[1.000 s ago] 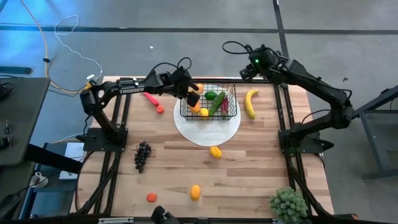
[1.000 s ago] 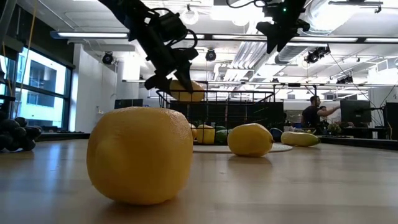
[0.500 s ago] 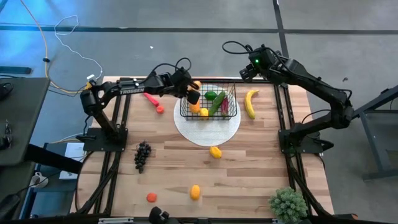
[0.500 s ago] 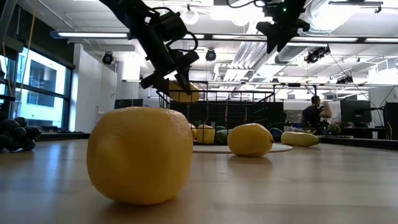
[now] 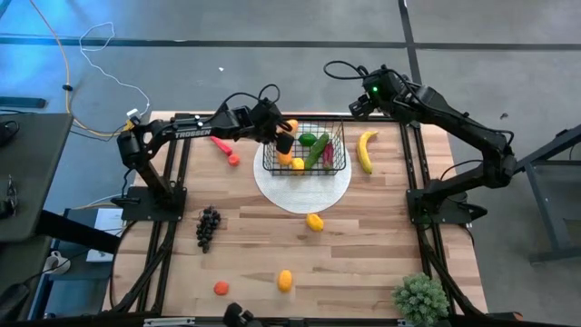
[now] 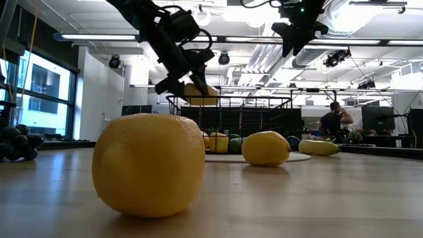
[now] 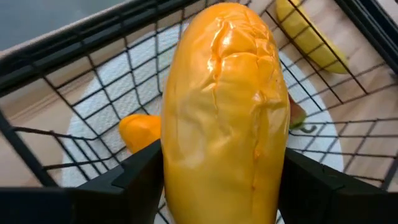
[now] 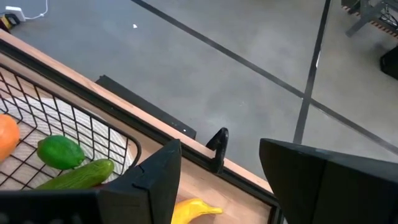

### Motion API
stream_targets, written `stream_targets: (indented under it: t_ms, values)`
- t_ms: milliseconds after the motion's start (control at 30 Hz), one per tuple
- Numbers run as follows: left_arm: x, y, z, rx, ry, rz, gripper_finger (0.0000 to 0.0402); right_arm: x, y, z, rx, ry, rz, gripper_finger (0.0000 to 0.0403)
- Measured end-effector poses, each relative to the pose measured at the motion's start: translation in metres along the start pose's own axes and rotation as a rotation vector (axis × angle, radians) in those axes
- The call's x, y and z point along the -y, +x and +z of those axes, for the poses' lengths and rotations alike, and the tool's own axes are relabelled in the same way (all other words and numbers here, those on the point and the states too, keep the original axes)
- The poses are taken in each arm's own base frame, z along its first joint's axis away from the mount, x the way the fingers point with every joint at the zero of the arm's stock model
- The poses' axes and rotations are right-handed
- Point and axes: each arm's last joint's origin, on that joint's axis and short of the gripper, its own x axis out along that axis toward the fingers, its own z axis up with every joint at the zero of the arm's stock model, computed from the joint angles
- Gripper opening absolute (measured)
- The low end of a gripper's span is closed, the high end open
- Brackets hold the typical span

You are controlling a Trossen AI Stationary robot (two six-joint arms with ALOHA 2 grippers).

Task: Build produce basket
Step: Put the yellow mango into the black wire basket

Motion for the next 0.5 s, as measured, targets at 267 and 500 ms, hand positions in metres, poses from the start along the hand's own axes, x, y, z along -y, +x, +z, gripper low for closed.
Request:
stream_targets:
  t_ms: [267,500]
  values:
    - [0.0005,0.0010,-0.0015,-0.036,-0.013,-0.046,0.0244,0.0002,0.0001,-0.0014,-0.012,-0.008,-0.002,0.0200]
    - [-0.0028,0.0010,-0.0006,-0.063,-0.012,-0.083,0.0244,0.0004,0.0001,-0.0026,-0.023,0.007,-0.006,0.0200]
